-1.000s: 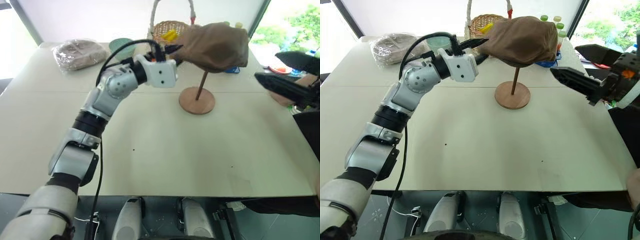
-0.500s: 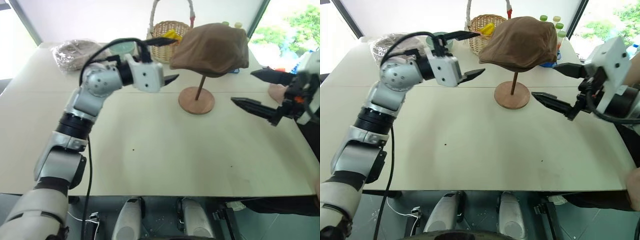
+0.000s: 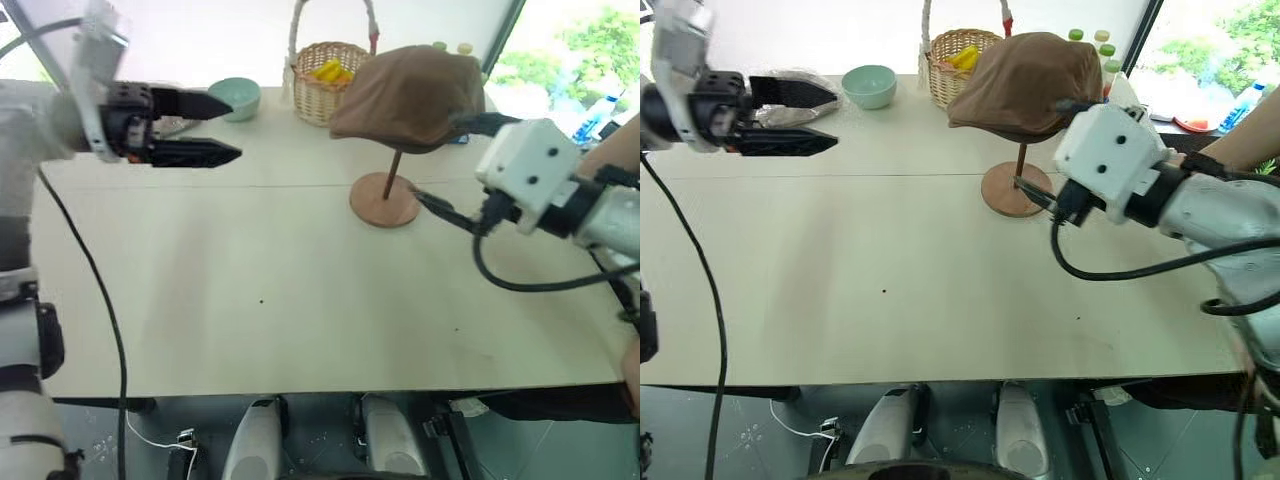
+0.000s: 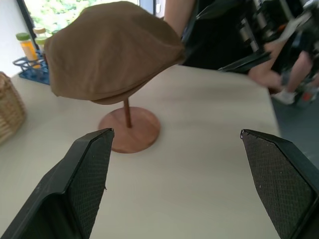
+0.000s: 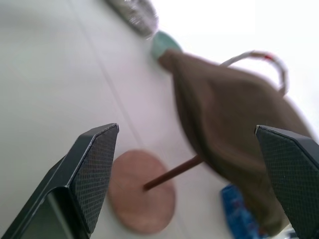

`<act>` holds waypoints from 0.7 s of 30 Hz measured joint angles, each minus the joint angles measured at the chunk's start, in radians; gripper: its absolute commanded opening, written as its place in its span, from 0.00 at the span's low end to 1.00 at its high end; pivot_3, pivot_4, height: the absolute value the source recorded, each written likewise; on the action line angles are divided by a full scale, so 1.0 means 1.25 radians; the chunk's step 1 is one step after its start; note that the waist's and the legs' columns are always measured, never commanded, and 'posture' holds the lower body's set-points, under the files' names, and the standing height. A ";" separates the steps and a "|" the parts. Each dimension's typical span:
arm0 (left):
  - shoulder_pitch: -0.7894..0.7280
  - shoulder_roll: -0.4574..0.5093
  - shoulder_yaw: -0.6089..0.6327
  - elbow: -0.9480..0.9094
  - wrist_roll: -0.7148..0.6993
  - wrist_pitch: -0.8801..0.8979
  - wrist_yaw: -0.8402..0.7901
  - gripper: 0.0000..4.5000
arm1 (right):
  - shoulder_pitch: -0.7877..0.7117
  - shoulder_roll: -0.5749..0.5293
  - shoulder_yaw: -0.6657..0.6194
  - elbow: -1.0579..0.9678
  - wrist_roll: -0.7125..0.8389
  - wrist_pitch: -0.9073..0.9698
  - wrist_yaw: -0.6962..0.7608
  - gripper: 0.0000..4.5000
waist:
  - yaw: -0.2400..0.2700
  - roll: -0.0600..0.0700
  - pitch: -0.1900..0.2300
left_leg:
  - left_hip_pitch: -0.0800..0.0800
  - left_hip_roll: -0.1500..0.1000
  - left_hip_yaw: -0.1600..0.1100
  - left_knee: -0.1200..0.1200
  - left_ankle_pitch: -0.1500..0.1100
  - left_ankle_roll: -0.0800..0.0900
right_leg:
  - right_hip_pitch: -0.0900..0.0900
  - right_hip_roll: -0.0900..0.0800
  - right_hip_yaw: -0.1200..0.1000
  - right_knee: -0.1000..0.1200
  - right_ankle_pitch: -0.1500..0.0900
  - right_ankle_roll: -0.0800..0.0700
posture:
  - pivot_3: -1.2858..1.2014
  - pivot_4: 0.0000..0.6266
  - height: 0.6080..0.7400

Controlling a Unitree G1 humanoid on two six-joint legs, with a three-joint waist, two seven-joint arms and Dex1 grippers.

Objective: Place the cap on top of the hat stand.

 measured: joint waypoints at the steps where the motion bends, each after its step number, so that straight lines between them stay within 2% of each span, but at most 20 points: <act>1: -0.001 0.000 0.006 0.000 -0.008 0.021 0.004 0.94 | -0.010 0.015 0.027 0.007 -0.038 -0.022 -0.007 1.00 | 0.000 0.000 0.000 | 0.000 0.000 0.000 0.000 0.000 0.000 | 0.000 0.000 0.000 0.000 0.000 0.000 | 0.52 0.24 1.00; 10: -0.001 -0.013 0.017 -0.037 -0.023 0.059 0.039 0.94 | -0.047 0.122 0.260 0.124 -0.402 -0.198 -0.033 1.00 | -0.004 0.000 0.000 | 0.000 0.000 0.001 0.000 0.000 0.000 | -0.001 0.001 0.002 0.001 0.000 0.000 | 0.52 0.24 1.00; 21: -0.024 -0.019 0.023 -0.031 -0.024 0.069 0.072 0.94 | -0.124 0.212 0.264 0.320 -0.580 -0.304 -0.031 1.00 | -0.004 0.000 0.000 | 0.000 0.000 0.001 -0.001 0.000 0.000 | -0.001 0.001 0.003 0.001 0.001 0.002 | 0.52 0.24 1.00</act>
